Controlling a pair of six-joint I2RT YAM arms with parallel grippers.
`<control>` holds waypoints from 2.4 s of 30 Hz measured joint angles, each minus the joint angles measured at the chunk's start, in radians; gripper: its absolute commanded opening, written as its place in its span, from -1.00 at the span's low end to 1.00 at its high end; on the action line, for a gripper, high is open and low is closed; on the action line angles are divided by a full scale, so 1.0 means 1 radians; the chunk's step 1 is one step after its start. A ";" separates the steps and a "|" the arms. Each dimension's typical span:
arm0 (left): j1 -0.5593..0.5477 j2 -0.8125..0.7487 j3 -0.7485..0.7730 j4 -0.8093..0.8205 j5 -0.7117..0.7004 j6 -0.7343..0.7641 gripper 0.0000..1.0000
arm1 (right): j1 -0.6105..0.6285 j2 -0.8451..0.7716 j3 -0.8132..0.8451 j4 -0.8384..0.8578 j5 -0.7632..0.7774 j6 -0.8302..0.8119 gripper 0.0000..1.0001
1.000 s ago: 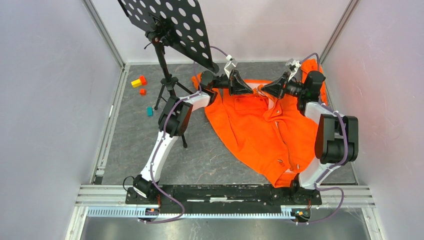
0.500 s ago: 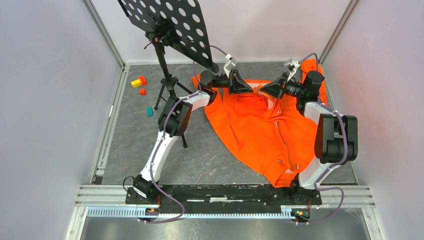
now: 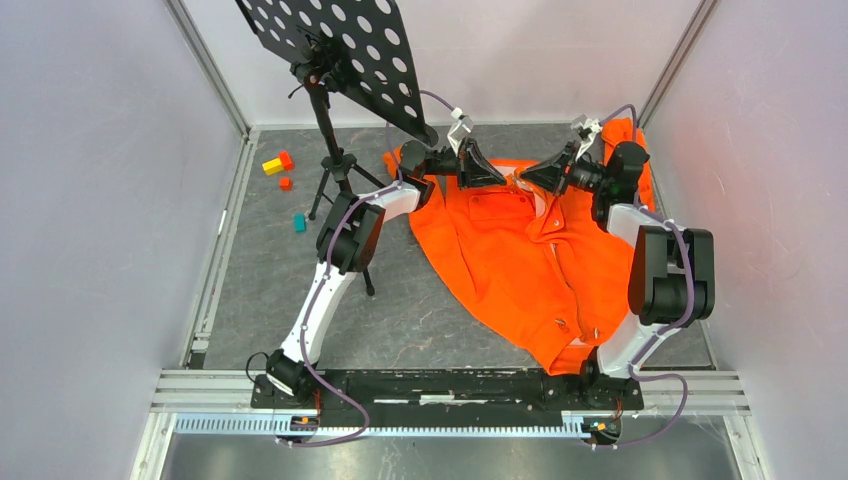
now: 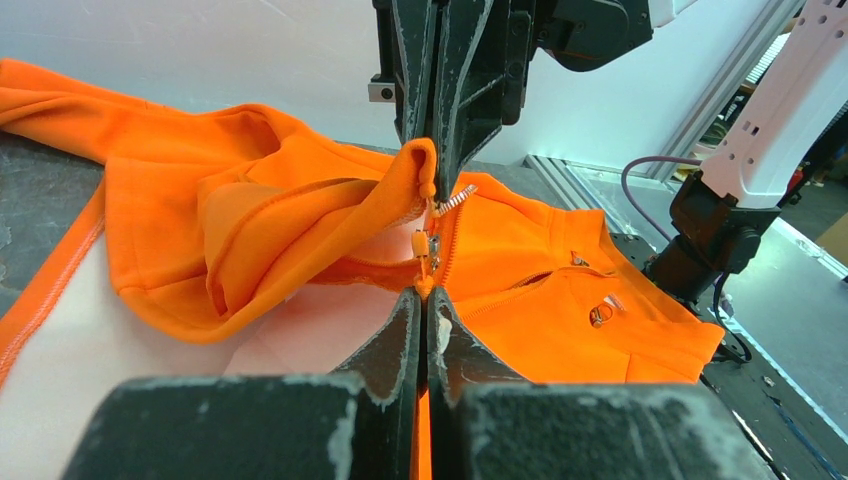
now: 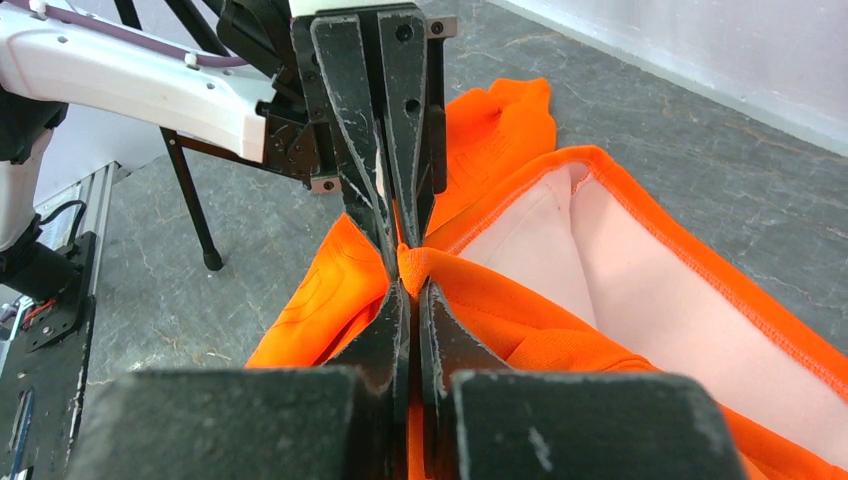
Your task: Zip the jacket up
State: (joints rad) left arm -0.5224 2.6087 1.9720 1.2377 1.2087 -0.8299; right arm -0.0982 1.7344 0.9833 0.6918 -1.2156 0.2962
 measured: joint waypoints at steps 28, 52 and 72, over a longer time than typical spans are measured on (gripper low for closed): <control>-0.004 0.010 0.010 0.013 0.006 -0.018 -0.95 | 0.008 0.003 -0.002 -0.075 0.016 -0.065 -1.00; -0.018 0.016 0.015 0.019 0.006 -0.020 -0.95 | -0.001 0.015 -0.002 -0.026 0.011 -0.028 -1.00; -0.010 0.016 0.015 0.021 0.007 -0.028 -0.95 | -0.001 0.015 -0.004 0.011 0.000 0.007 -1.00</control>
State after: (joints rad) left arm -0.5320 2.6251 1.9869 1.2591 1.2160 -0.8577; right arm -0.0990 1.7493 0.9794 0.7029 -1.2156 0.3031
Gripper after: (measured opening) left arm 0.044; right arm 0.020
